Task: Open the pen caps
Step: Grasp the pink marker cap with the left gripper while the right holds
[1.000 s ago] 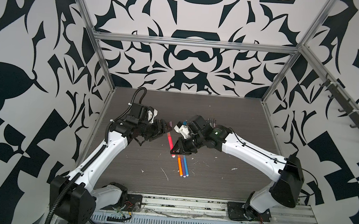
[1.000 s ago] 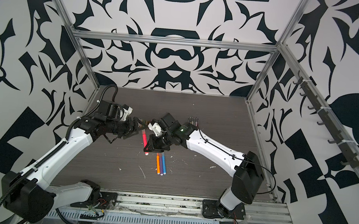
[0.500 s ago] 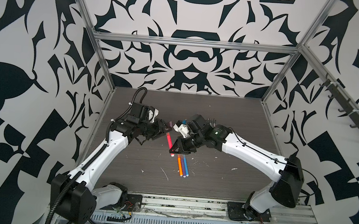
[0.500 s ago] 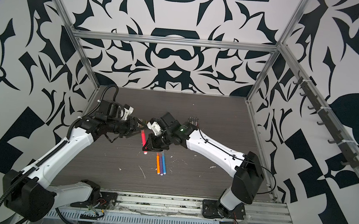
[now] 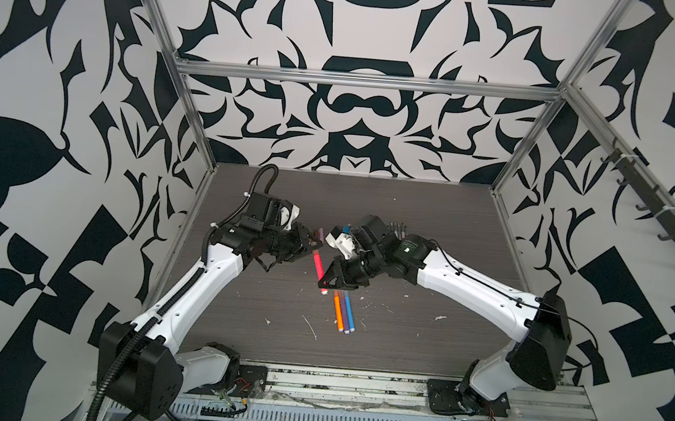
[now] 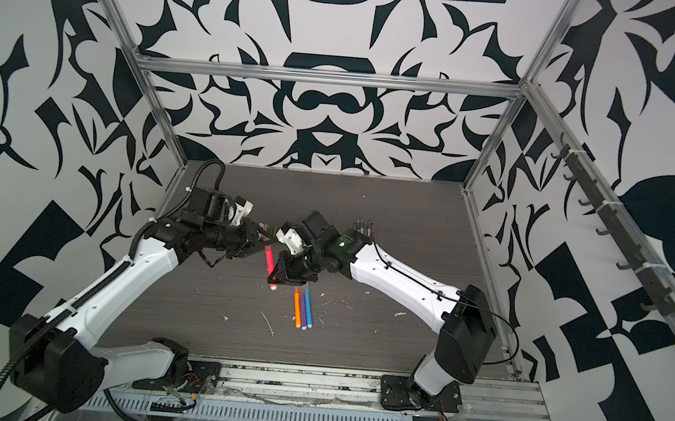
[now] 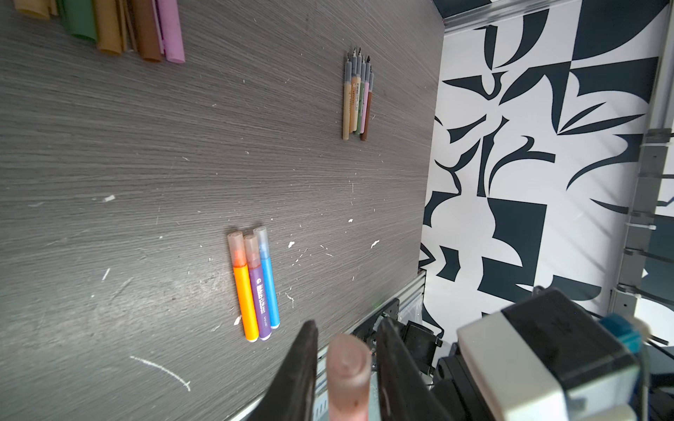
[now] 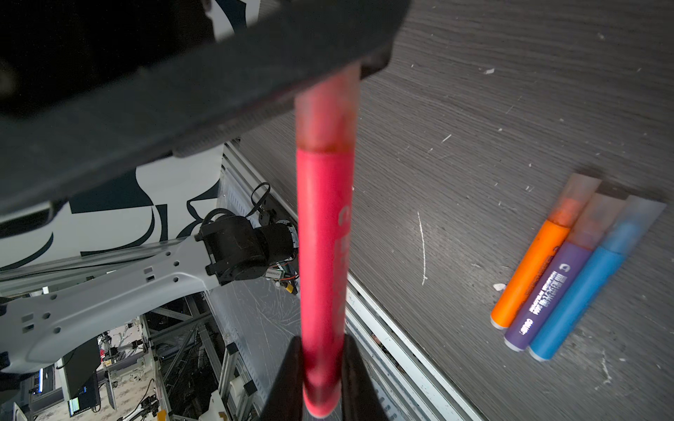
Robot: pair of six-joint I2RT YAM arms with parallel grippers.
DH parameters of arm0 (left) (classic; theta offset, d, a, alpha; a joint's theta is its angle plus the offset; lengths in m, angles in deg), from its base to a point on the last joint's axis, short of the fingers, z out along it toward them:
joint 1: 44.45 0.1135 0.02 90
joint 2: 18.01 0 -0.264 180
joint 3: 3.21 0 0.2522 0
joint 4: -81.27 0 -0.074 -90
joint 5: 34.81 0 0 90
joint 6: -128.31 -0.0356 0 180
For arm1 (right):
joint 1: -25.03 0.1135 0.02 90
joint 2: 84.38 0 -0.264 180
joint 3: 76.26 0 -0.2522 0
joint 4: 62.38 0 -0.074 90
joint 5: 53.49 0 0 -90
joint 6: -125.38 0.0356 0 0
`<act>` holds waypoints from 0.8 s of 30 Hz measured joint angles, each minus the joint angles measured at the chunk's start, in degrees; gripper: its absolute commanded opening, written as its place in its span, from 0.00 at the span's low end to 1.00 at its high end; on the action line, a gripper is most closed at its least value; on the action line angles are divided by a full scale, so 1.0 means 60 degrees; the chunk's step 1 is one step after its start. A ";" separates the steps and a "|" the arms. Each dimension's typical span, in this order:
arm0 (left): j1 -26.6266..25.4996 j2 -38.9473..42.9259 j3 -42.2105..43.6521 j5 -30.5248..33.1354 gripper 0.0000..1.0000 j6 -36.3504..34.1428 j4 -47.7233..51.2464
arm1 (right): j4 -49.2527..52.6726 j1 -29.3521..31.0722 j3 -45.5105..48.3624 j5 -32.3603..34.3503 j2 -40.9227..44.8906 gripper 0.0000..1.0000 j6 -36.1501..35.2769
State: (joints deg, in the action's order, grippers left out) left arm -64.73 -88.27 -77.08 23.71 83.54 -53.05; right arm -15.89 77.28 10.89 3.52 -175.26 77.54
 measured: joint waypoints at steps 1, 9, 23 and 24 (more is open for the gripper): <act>0.0000 -0.0007 -0.0004 -0.0007 0.26 -0.0011 0.0000 | 0.0004 0.0000 -0.0018 0.0000 0.0000 0.00 0.0000; 0.0000 -0.0025 0.0000 -0.0160 0.00 -0.0004 -0.0062 | 0.0000 0.0004 -0.0117 -0.0015 -0.0080 0.00 -0.0004; 0.0000 -0.0087 -0.0127 -0.0189 0.00 -0.0113 0.0076 | -0.0040 0.0022 -0.0240 0.0798 0.0328 0.32 -0.0306; 0.0000 -0.0124 -0.0208 -0.0186 0.00 -0.0117 0.0106 | -0.0084 0.0018 -0.0240 0.0834 0.0364 0.32 -0.0306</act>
State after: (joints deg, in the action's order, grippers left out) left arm -64.73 -89.01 -78.33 22.59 82.84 -52.42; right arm -16.39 77.39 9.45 8.52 -173.07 75.70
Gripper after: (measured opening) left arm 0.167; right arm 0.322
